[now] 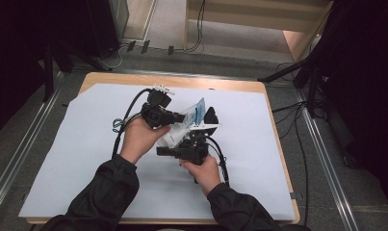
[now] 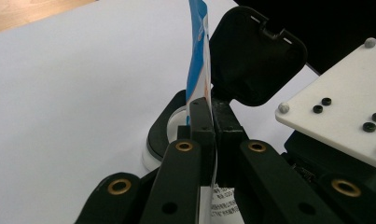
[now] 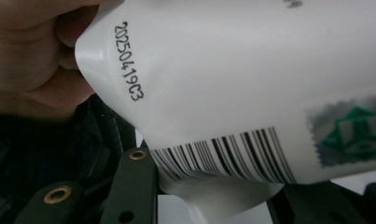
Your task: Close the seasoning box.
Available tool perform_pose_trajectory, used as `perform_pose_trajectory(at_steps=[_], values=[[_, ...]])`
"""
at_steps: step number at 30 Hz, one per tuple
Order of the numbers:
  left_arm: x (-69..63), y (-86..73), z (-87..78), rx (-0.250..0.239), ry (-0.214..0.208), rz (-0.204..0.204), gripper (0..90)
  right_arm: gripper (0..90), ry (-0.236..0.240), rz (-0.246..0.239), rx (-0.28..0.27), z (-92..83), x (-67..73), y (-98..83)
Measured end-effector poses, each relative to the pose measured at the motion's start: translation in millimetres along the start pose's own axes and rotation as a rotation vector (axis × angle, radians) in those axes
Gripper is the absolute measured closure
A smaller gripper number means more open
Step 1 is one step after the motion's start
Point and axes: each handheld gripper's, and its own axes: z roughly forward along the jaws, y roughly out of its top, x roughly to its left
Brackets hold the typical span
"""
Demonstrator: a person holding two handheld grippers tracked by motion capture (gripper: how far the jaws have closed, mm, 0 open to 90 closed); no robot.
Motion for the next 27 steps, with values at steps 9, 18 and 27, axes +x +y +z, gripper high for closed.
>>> perform_pose_trajectory(at_steps=[9, 18, 27], values=[[-0.3, 0.3, -0.8, -0.001, 0.004, 0.006, 90.0, 66.0, 0.013, 0.003, 0.003, -0.2, -0.6, 0.0], [-0.9, 0.5, -0.9, -0.008, 0.006, 0.006, 90.0, 65.9, 0.009, 0.011, 0.0, -0.6, -1.6, 0.0], [1.3, -2.8, -1.4, -0.003, 0.004, 0.003, 90.0, 60.1, -0.049, -0.045, 0.019, 0.4, 1.8, -0.9]])
